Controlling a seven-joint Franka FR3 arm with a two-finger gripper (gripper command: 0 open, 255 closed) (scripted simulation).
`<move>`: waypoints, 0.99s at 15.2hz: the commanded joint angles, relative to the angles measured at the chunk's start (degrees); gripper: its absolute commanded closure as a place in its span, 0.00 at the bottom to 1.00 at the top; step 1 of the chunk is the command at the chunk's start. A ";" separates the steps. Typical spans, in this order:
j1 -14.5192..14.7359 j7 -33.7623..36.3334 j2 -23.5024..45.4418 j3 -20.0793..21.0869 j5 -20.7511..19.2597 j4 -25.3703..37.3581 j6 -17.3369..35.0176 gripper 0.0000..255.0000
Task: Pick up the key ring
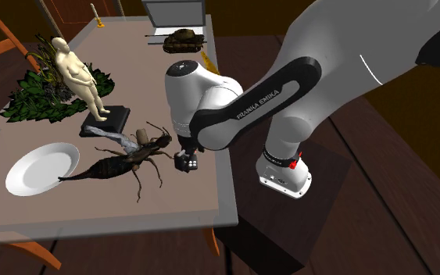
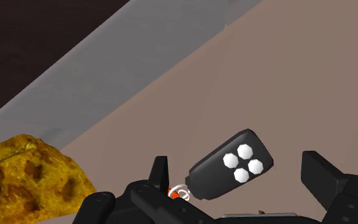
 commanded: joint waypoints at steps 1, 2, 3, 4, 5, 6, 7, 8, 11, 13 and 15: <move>-0.10 -0.07 0.71 0.32 0.20 -0.20 0.96 0.00; -0.19 -0.13 0.75 0.28 0.13 -0.16 0.96 1.00; -0.22 -0.15 0.78 0.27 0.11 -0.15 0.98 1.00; -0.24 -0.15 0.81 0.28 0.11 -0.13 1.00 1.00; -0.24 -0.16 0.82 0.27 0.11 -0.15 1.02 1.00; -0.24 -0.15 0.84 0.28 0.11 -0.13 1.02 1.00; -0.25 -0.15 0.84 0.28 0.11 -0.13 1.02 1.00; -0.25 -0.15 0.84 0.28 0.11 -0.13 1.02 1.00; -0.11 -0.07 0.72 0.32 0.20 -0.20 0.97 1.00; 0.06 0.02 -1.14 -0.59 -0.39 0.43 -1.51 1.00; 0.16 0.10 -2.85 -1.49 -1.02 1.13 -3.89 1.00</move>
